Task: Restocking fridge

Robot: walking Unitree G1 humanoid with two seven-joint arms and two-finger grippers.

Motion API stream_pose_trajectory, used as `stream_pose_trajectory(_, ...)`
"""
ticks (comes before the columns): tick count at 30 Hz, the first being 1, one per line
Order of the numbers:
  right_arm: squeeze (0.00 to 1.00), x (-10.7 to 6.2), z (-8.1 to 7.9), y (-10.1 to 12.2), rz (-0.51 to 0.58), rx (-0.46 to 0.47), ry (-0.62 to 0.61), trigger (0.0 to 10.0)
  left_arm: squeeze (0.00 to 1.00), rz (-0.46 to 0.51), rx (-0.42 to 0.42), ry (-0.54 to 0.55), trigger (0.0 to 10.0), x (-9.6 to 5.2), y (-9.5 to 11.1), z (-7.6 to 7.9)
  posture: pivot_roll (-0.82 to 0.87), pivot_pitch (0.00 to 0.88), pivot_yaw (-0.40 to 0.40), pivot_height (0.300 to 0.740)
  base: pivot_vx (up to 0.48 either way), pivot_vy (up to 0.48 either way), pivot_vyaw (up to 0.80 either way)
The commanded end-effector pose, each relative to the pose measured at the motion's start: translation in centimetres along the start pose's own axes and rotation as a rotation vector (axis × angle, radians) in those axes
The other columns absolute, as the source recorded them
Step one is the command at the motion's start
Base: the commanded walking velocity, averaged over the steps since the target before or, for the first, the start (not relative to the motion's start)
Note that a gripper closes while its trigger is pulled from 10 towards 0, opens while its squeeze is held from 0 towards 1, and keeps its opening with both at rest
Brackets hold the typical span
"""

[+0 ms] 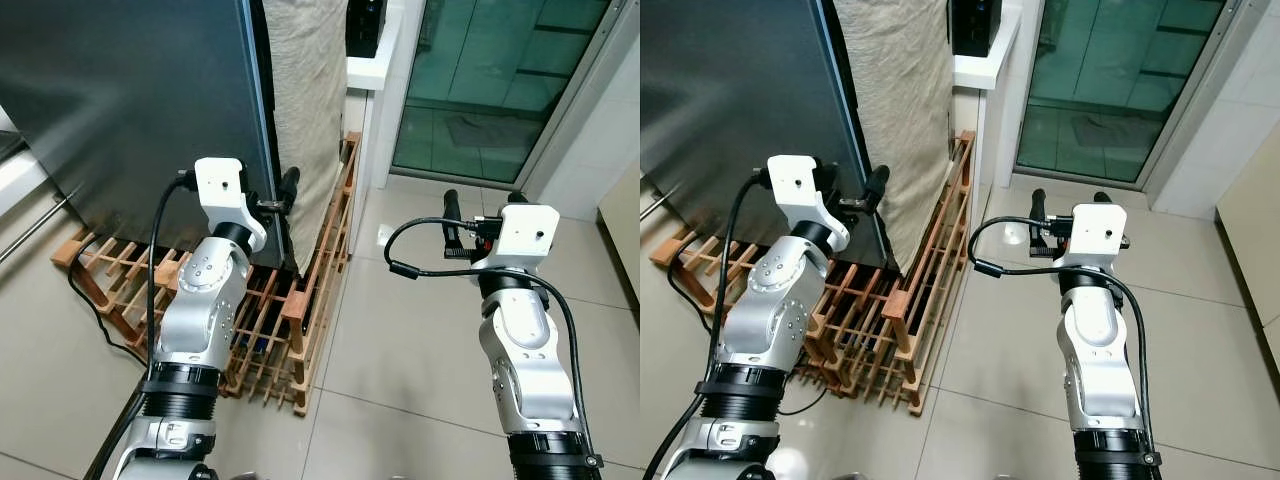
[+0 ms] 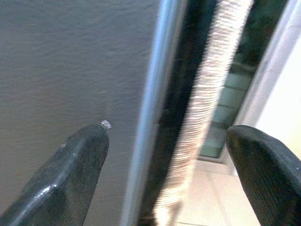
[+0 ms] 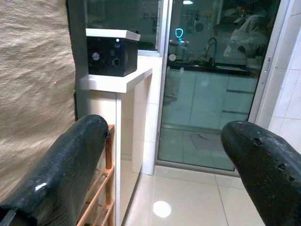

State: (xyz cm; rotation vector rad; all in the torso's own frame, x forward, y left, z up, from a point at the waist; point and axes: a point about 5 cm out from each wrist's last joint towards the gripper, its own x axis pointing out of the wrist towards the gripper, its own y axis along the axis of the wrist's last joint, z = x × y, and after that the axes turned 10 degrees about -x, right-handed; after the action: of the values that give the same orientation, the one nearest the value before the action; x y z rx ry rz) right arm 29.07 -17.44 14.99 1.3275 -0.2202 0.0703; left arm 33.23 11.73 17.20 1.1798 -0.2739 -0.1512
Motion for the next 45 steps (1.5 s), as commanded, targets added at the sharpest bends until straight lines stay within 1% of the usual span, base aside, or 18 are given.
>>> stream_pose_trajectory(1,0.01,0.0,0.5,0.0,-0.004,0.007,-0.020,10.0,0.00,0.023,0.000,-0.048,10.0,0.4,0.9,1.0,-0.13,0.000,0.030,0.740,0.000,0.000,0.00)
stream_pose_trajectory(2,0.01,-0.1,0.4,-0.1,-0.006,0.009,-0.022,10.0,0.00,0.018,-0.011,-0.064,10.0,0.5,1.0,1.3,-0.13,0.000,0.035,0.740,0.000,0.000,0.00)
stream_pose_trajectory(6,0.01,-0.1,0.4,-0.1,-0.006,0.011,-0.024,10.0,0.00,0.010,-0.023,-0.081,10.0,0.5,1.0,1.5,-0.13,0.000,0.040,0.740,0.000,0.000,0.00)
stream_pose_trajectory(8,0.01,-0.2,0.3,-0.1,-0.006,0.012,-0.025,10.0,0.00,0.002,-0.047,-0.084,10.0,0.6,0.9,1.6,-0.14,0.000,0.042,0.740,0.000,0.000,0.00)
stream_pose_trajectory(9,0.01,-0.2,0.3,-0.1,-0.007,0.012,-0.026,10.0,0.00,-0.004,-0.077,-0.095,10.0,0.6,1.0,1.8,-0.14,0.000,0.042,0.740,0.000,0.000,0.00)
stream_pose_trajectory(14,0.01,-0.3,0.5,-0.2,-0.009,0.010,-0.030,10.0,0.00,-0.009,-0.107,-0.111,10.0,1.0,1.0,2.6,-0.14,0.000,0.041,0.740,0.000,0.000,0.00)
stream_pose_trajectory(15,0.01,-0.3,0.5,-0.2,-0.009,0.010,-0.030,10.0,0.00,-0.009,-0.107,-0.111,10.0,1.0,1.0,2.6,-0.14,0.000,0.041,0.740,0.000,0.000,0.00)
stream_pose_trajectory(18,0.01,-0.3,0.4,-0.1,-0.009,0.007,-0.029,10.0,0.00,-0.001,-0.076,-0.105,10.0,1.9,1.0,3.1,-0.14,0.000,0.043,0.740,0.000,0.000,0.00)
stream_pose_trajectory(22,0.01,-0.3,0.5,0.0,-0.005,0.006,-0.032,10.0,0.00,0.040,-0.040,-0.073,10.0,2.6,1.8,3.1,-0.15,0.000,0.051,0.740,0.000,0.000,0.00)
stream_pose_trajectory(24,0.01,-0.3,0.6,0.0,-0.006,0.005,-0.037,10.0,0.00,0.052,-0.040,-0.085,10.0,2.8,2.1,3.5,-0.15,0.000,0.053,0.740,0.000,0.000,0.00)
stream_pose_trajectory(27,0.01,-0.4,0.5,-0.1,-0.008,0.005,-0.043,10.0,0.00,0.074,-0.014,-0.112,10.0,3.0,2.3,4.2,-0.15,0.000,0.057,0.740,0.000,0.000,0.00)
stream_pose_trajectory(31,0.01,-0.5,0.4,0.0,-0.008,0.008,-0.041,10.0,0.00,0.062,-0.048,-0.179,10.0,3.3,2.0,5.4,-0.15,0.000,0.054,0.740,0.000,0.000,0.00)
stream_pose_trajectory(32,0.01,-0.5,0.4,0.0,-0.008,0.008,-0.040,10.0,0.00,0.055,-0.046,-0.221,10.0,3.4,1.8,5.9,-0.15,0.000,0.051,0.740,0.000,0.000,0.00)
stream_pose_trajectory(34,0.01,-0.5,0.5,-0.1,-0.010,0.007,-0.038,10.0,0.00,0.002,-0.065,-0.323,10.0,3.4,0.8,6.9,-0.15,0.000,0.049,0.740,0.000,0.000,0.00)
stream_pose_trajectory(35,0.01,-0.5,0.5,-0.1,-0.010,0.007,-0.038,10.0,0.00,0.002,-0.065,-0.323,10.0,3.4,0.8,6.9,-0.15,0.000,0.049,0.740,0.000,0.000,0.00)
stream_pose_trajectory(38,0.01,-0.3,0.6,-0.2,-0.013,0.006,-0.040,10.0,0.00,-0.072,-0.081,-0.396,10.0,3.7,-1.2,7.8,-0.15,0.000,0.048,0.740,0.000,0.000,0.00)
stream_pose_trajectory(42,0.01,-0.2,0.6,-0.1,-0.012,0.007,-0.043,10.0,0.00,-0.090,-0.145,-0.508,10.0,3.5,-1.7,9.5,-0.16,0.000,0.051,0.740,0.000,0.000,0.00)
stream_pose_trajectory(45,0.01,-0.3,0.6,-0.1,-0.012,0.008,-0.043,10.0,0.00,-0.087,-0.194,-0.577,10.0,3.3,-1.7,10.6,-0.16,0.000,0.052,0.740,0.000,0.000,0.00)
